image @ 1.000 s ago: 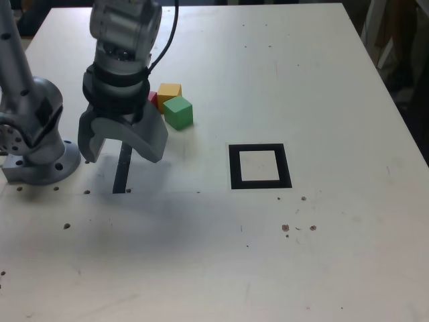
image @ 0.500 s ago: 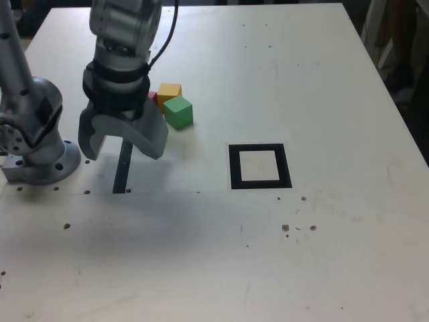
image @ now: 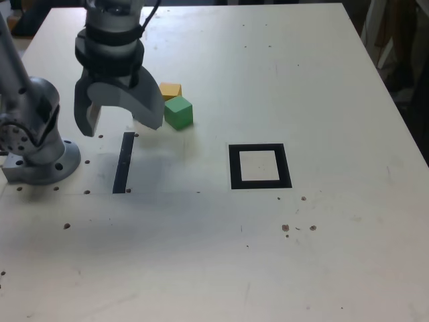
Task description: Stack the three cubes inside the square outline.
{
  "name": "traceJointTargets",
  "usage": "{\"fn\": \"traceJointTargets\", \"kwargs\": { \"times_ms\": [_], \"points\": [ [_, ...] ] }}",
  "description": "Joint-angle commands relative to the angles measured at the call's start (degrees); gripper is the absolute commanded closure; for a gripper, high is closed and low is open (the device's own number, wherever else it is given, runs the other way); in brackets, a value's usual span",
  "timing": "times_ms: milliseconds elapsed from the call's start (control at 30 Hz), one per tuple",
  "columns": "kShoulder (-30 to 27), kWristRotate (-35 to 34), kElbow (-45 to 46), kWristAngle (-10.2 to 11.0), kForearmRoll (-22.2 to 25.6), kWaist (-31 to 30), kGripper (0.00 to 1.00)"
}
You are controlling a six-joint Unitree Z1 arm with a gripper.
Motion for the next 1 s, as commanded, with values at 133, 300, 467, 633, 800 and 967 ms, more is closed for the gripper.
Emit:
{"fn": "traceJointTargets", "kwargs": {
  "times_ms": [133,300,467,633,800,967],
  "points": [
    [0.0,0.03,-1.68,0.16,0.96,5.26,0.01],
    [-1.54,-0.19,-3.45,-0.68,1.94,10.59,0.01],
    [-2.43,-0.88,-4.28,-2.03,2.2,15.04,0.01],
    [-2.38,-2.64,-5.3,-2.99,3.19,19.68,0.01],
    [-1.93,-8.49,-6.96,-2.53,5.12,22.59,0.01],
    [-1.51,-14.7,-8.42,-2.31,6.07,25.04,0.01]
  ]
}}
